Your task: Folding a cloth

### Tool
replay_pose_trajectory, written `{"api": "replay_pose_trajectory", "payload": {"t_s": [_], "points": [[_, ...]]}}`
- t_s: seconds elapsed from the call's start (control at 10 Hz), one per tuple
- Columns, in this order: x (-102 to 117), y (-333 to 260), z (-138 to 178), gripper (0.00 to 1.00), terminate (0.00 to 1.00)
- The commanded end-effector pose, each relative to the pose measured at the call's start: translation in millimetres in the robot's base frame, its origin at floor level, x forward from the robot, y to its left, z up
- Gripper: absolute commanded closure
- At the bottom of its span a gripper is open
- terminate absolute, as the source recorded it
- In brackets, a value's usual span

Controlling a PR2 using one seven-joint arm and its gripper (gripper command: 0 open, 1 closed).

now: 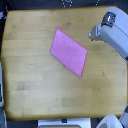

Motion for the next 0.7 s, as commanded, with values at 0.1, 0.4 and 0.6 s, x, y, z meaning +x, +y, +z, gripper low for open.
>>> {"api": "replay_pose_trajectory", "payload": {"t_s": [0.1,0.4,0.6], "points": [[-5.6,12.1,-4.6,0.0,0.0],[-21.3,0.5,-10.7,0.0,0.0],[-35.4,16.9,-25.7,0.0,0.0]]}}
